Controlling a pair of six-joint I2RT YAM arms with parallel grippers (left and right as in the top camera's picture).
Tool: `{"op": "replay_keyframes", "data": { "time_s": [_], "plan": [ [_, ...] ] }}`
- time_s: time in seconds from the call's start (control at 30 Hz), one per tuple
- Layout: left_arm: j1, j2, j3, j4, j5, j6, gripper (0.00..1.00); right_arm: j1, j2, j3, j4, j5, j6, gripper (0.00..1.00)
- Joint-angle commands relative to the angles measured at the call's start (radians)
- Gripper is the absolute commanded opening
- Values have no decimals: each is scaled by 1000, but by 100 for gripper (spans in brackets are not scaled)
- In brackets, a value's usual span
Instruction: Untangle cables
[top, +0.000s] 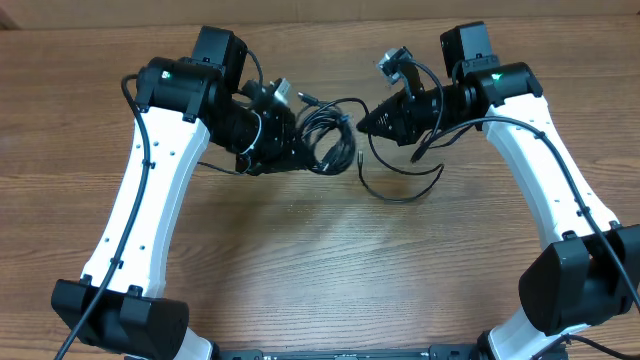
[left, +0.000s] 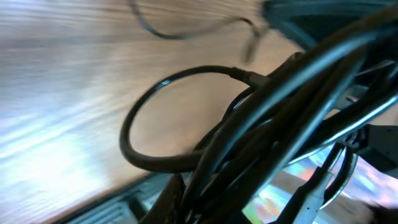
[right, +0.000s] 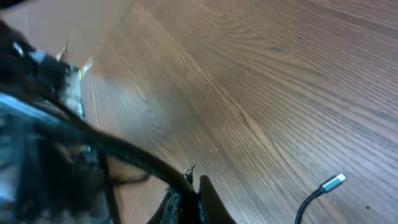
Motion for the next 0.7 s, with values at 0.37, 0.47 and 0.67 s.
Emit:
{"op": "replay_keyframes", "data": {
  "time_s": [0.37,0.47,0.67],
  "plan": [
    [-32,3,24,3,-330,20,29,1,-358,16,157,137,474,4],
    [-41,8,23,9,-330,20,31,2,-423,16,186,134,532,4],
    [-47,8,17,8,-356,19,32,2,-529,16,276,84,641,4]
  ]
}}
